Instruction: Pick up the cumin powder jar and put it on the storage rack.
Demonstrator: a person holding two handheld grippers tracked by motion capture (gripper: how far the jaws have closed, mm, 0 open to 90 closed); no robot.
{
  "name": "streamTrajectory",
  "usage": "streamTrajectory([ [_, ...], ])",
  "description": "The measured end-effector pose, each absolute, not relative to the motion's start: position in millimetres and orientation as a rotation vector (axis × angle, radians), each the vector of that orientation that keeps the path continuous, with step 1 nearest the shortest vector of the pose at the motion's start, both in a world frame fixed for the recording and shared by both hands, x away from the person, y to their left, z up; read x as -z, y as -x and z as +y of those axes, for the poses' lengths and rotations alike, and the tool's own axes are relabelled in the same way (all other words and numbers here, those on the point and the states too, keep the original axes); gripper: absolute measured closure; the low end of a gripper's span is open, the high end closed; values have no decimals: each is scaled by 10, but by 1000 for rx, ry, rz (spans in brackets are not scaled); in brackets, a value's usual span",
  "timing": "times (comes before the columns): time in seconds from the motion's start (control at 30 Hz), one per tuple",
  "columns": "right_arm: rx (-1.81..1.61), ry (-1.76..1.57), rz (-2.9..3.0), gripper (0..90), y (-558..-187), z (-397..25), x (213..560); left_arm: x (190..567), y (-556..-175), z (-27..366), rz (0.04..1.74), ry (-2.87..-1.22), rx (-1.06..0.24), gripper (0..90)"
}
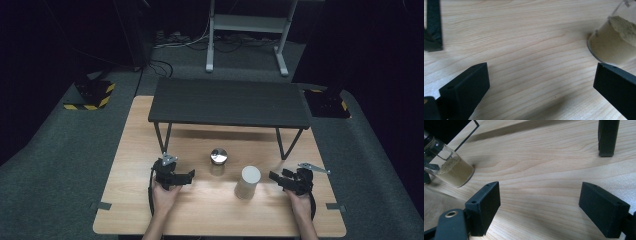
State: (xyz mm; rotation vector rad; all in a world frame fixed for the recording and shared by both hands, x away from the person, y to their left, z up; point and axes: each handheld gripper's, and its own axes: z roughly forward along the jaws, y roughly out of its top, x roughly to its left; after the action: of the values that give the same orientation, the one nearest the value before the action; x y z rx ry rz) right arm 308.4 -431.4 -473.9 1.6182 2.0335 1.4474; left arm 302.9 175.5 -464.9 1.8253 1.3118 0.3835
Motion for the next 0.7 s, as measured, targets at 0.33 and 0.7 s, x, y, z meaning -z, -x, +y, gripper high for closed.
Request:
streamTrajectory([
  [0.33,-1452,-1620,2031,170,-3085,-4319,4743,4638,-3038,1640,1227,-1864,-339,6],
  [0.7,-1455,-1623,2031,168,-3090,-4326,4746,4644,-3075,1543,1167,-1888,-313,6],
])
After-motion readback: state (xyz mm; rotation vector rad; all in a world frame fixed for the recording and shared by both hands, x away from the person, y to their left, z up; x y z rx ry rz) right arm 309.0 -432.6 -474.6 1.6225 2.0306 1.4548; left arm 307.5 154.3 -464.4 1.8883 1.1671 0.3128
